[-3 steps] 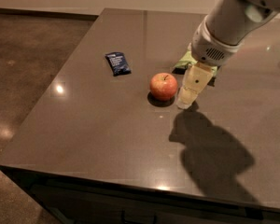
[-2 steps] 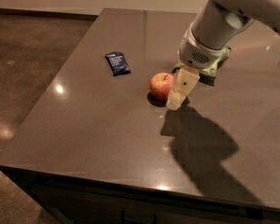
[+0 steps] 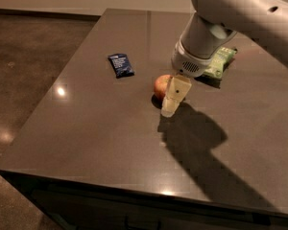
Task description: Pick apple
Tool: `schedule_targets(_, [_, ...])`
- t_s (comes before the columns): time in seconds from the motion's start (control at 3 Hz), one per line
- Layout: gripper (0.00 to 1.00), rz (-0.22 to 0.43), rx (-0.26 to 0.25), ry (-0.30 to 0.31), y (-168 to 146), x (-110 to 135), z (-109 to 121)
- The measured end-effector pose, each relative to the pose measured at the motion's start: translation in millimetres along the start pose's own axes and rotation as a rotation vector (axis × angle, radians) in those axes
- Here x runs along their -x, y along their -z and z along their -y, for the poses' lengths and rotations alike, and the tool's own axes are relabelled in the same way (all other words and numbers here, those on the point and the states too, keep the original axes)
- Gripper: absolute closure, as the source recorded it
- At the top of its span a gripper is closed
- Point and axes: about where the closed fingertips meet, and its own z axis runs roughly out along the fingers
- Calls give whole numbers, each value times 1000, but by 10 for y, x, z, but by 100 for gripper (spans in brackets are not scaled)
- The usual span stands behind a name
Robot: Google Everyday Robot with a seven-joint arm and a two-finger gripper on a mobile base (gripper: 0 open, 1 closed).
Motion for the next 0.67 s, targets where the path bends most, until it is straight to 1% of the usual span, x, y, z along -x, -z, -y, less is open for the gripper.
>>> schedule_targets(0.33, [15, -7, 15, 1, -102, 39, -4])
schedule_targets(0.67, [38, -7, 30, -2, -139, 60, -7])
